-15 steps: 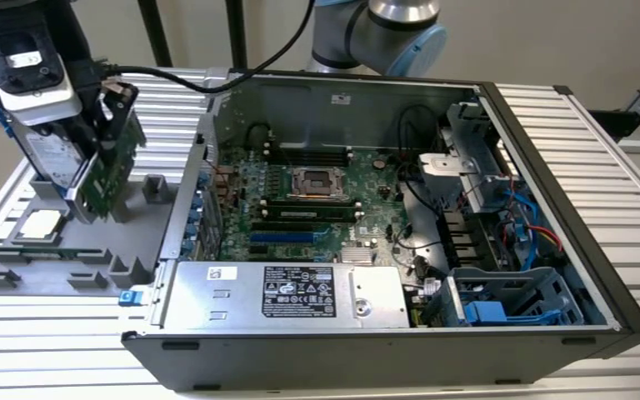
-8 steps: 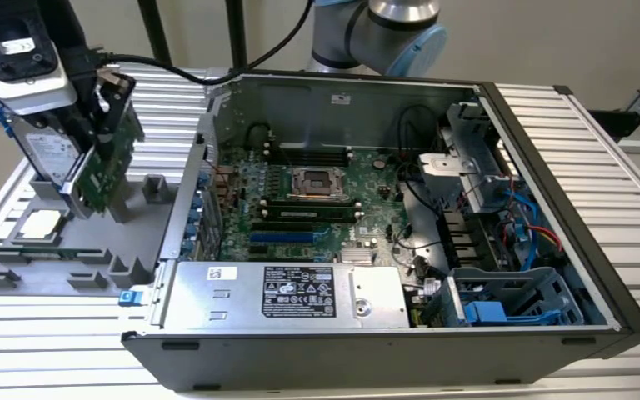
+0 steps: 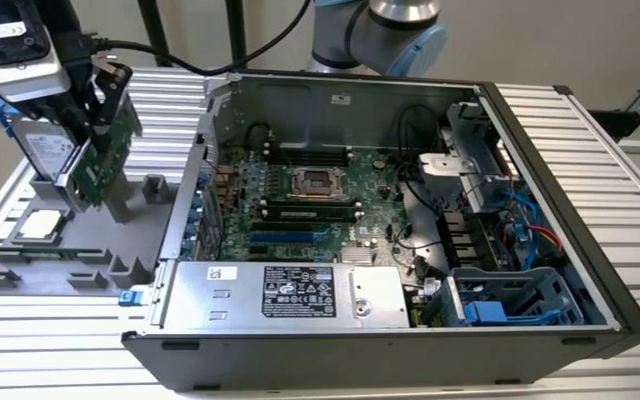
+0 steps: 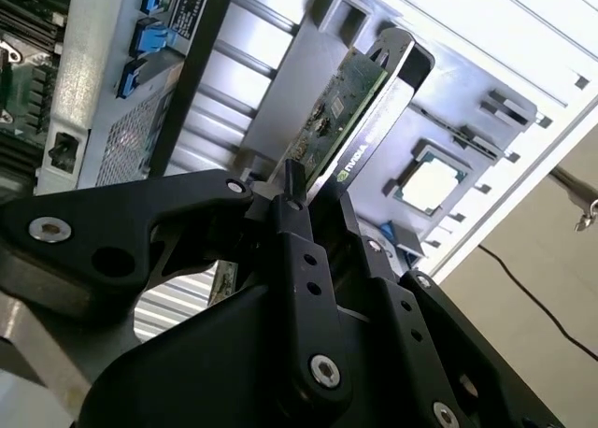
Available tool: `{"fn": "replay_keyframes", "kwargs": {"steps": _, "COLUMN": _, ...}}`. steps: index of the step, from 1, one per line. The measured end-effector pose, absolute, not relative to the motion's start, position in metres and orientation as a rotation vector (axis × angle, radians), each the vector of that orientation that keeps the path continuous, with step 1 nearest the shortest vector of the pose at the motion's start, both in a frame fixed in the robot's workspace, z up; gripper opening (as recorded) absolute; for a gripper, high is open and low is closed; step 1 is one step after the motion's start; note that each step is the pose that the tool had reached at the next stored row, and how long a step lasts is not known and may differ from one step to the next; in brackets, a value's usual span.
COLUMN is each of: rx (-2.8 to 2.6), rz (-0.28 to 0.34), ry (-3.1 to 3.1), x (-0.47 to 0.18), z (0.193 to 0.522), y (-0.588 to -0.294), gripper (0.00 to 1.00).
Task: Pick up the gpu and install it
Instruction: 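Pick up the gpu and move the gpu toward the slot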
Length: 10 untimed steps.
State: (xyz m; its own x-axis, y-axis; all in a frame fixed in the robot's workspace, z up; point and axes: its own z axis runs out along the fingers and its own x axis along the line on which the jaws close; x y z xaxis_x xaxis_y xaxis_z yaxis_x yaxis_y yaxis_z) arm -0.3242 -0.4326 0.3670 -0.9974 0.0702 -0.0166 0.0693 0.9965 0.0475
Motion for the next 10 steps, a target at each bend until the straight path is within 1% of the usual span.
{"fn": "replay_keyframes", "kwargs": {"steps": 10, "rx": 0.109, "rz": 0.073, "ry": 3.121, "x": -0.324, "z": 0.38, "y": -0.433, "gripper": 0.0}}
